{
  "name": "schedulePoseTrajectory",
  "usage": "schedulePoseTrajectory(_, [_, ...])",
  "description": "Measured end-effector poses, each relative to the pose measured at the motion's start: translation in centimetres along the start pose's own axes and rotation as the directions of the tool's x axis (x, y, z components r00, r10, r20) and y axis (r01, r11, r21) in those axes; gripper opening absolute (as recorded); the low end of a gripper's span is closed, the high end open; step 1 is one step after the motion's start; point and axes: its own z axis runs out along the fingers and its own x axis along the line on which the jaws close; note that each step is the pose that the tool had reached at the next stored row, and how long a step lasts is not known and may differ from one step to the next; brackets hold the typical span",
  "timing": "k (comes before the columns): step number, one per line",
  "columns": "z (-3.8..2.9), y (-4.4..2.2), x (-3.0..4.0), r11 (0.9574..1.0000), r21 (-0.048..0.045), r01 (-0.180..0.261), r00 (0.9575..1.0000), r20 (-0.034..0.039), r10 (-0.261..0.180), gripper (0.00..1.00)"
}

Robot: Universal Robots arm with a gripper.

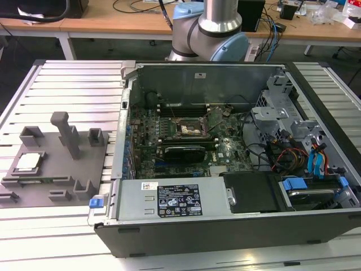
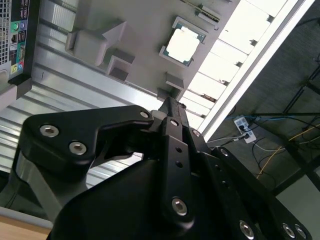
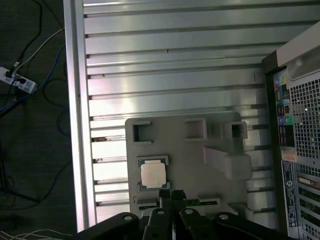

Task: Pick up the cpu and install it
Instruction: 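Pick up the cpu and move it towards the insertion slot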

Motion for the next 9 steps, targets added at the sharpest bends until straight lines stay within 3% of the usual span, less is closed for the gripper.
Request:
schedulePoseTrajectory(1, [0.0,0.0,0.0,1.0,0.0,0.0,1.0,0.0,0.0,0.24])
schedulePoseTrajectory(3, [0.01,0.0,0.0,1.0,0.0,0.0,1.0,0.0001,0.0,0.24])
schedulePoseTrajectory(4, [0.0,0.0,0.0,1.0,0.0,0.0,1.0,0.0,0.0,0.42])
schedulePoseTrajectory(7, [0.02,0.0,-0.02,1.0,0.0011,0.001,1.0,0.0002,-0.001,0.48])
schedulePoseTrajectory(9, [0.07,-0.01,-0.01,0.9994,0.0048,0.034,0.9994,-0.0011,-0.034,0.48])
